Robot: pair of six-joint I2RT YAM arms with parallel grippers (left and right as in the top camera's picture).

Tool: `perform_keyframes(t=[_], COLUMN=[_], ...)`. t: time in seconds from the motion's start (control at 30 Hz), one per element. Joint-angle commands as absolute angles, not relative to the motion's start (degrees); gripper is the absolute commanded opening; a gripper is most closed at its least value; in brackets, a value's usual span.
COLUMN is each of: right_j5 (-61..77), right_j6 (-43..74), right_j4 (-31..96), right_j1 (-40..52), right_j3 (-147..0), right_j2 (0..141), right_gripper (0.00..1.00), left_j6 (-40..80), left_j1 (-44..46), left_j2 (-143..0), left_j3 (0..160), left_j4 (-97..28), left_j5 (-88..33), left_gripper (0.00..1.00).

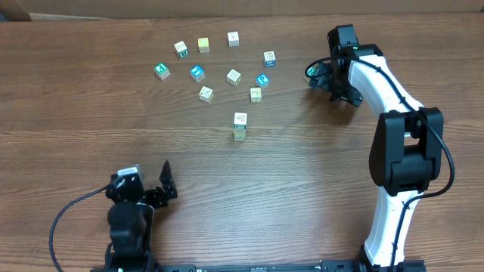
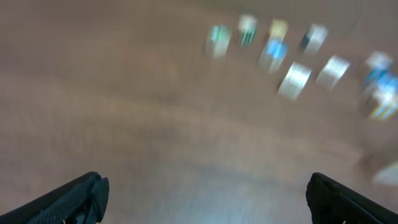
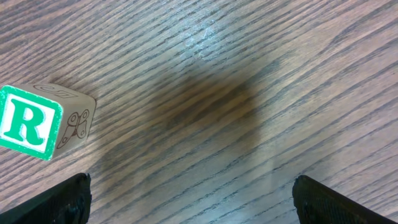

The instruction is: Form a tower

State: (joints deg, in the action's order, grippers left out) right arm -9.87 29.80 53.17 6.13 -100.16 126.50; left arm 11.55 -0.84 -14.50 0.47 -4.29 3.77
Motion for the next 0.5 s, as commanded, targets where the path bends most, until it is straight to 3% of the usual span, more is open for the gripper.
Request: perform_keyframes(t=[0.0, 0.2, 0.47], right_j5=[-10.24, -10.24, -10.24], right_j6=[29.95, 29.95, 29.95], right_j4=[52.93, 52.95, 52.93], right_j1=[6.35, 6.35, 6.35], right_j3=[-100.12, -100.12, -100.12], right_j2=[124.4, 124.4, 124.4], right_gripper=[1.0, 1.0, 1.0], left_j6=[9.37, 5.87, 4.25], left_j1=[-0.6, 0.34, 0.78], left_j2=[-7.64, 0.01, -0.19], left_j3=[0.27, 0.27, 0.27], left_j4=[-4.38, -4.4, -4.27], left_j5=[4.4, 4.43, 4.43], left_gripper=[1.0, 1.0, 1.0])
